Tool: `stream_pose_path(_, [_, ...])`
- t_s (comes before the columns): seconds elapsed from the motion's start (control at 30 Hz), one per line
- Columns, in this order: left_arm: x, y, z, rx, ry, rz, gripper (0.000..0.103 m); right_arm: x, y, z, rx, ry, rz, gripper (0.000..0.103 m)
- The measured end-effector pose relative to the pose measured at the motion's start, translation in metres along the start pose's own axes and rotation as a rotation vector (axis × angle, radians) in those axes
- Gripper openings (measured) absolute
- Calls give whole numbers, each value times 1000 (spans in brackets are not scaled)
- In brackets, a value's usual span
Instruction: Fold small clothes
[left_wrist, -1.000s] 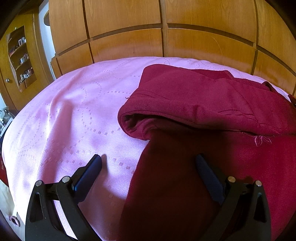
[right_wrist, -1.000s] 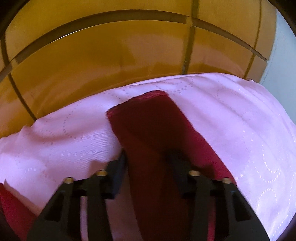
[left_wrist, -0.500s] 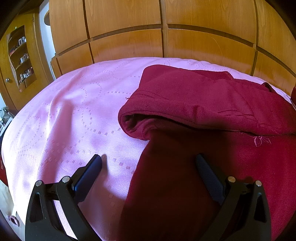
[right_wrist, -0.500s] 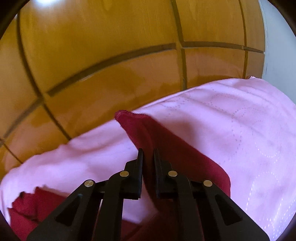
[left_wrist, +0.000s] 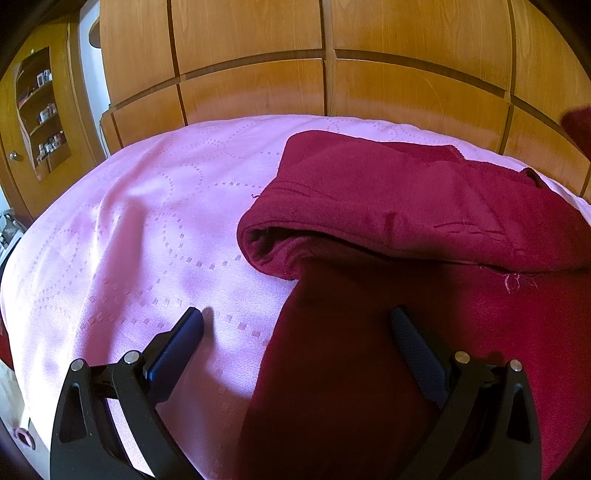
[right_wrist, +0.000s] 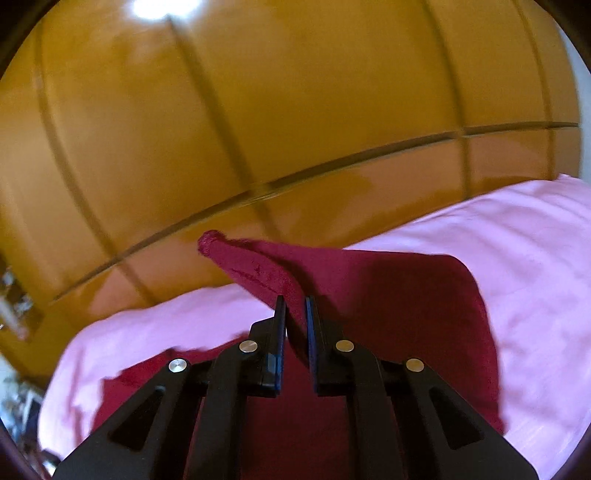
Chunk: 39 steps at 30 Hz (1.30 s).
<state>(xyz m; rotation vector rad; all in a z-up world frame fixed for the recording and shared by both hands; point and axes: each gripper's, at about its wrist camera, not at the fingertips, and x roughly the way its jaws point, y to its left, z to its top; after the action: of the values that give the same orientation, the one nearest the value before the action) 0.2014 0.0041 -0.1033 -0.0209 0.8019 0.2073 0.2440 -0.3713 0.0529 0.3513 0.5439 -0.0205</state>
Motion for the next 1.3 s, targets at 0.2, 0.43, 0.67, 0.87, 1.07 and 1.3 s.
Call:
stream_pose_path(0.2, [0,2,1,-8,1,-15,100,7,78,-55,-124,86,139,10])
stream_pose_path(0.43, [0,4,2,-16,6,-29,100,20,117,-120,-331,203,206,86])
stream_pose_path(0.67, [-6,18,6,-68,22,-150,99,-18,72,-141,-209,175,321,93])
stream_pose_path(0.87, [-57,19,36,-169,-91,-377,86,-25,-4,-127,185,90,300,99])
stream_pose_path(1.07, [-52,-20,73,-105,-42,-496,86,-9,-59,-124,429,15,105,99])
stream_pose_path(1.3, [3,-54,80,-95,182,-478,60,-13,-73,-130,471,-94,216,99])
